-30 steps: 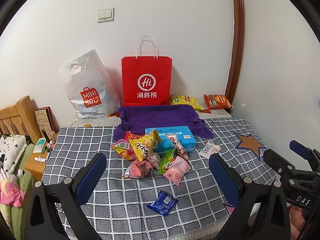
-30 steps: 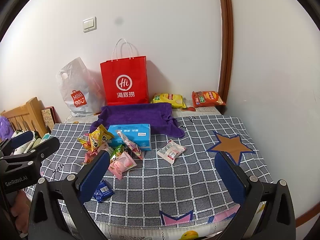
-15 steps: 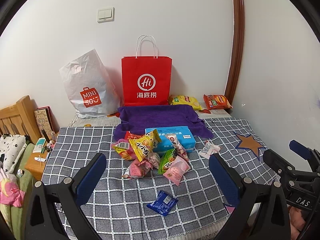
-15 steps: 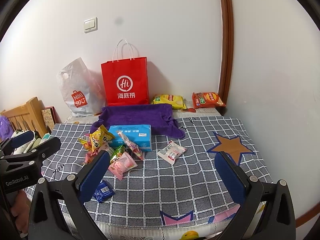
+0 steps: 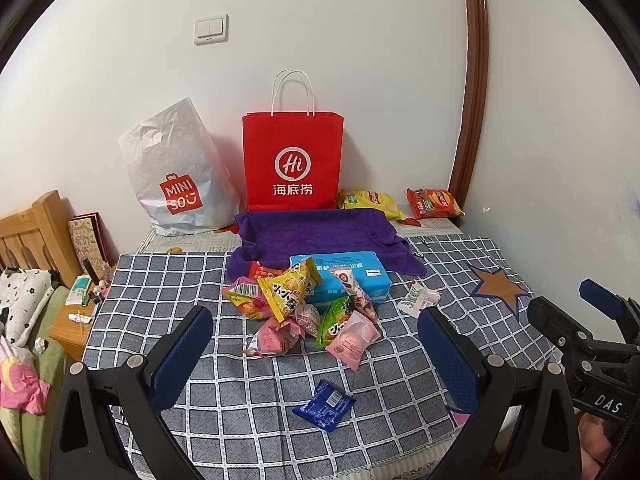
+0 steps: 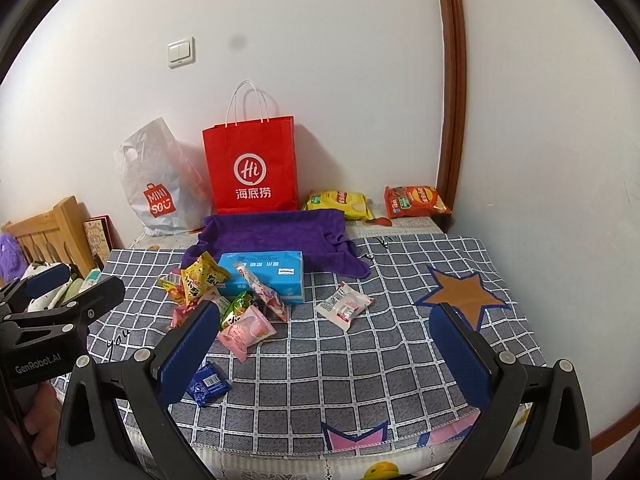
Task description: Organize snacks
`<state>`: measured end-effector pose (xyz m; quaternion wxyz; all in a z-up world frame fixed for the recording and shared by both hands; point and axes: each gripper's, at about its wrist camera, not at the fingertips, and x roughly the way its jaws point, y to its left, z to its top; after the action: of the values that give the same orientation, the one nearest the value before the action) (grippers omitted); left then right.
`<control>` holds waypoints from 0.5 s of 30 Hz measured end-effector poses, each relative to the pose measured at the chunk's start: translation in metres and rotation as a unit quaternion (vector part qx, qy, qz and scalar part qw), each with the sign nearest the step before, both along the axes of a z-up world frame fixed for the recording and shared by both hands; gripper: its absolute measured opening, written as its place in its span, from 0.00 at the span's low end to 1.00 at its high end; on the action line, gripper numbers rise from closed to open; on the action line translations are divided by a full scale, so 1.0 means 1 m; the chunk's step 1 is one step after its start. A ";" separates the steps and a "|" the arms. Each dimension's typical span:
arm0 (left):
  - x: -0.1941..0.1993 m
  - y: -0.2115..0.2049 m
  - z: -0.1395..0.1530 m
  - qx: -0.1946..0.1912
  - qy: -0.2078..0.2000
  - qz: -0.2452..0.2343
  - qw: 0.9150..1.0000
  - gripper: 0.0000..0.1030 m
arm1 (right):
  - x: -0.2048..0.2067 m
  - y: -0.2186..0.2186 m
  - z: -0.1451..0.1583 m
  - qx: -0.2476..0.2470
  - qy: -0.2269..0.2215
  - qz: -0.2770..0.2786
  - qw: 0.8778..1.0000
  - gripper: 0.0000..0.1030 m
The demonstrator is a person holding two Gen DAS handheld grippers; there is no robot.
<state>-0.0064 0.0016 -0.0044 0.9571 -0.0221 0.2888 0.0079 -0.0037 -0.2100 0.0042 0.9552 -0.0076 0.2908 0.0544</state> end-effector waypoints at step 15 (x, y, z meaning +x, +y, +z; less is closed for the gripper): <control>0.003 0.002 -0.012 -0.005 0.013 -0.006 1.000 1.00 | 0.000 0.004 -0.005 0.001 -0.001 0.004 1.000 1.00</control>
<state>-0.0033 0.0034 -0.0163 0.9532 -0.0251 0.3014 0.0012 -0.0033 -0.2057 -0.0006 0.9553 -0.0080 0.2896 0.0588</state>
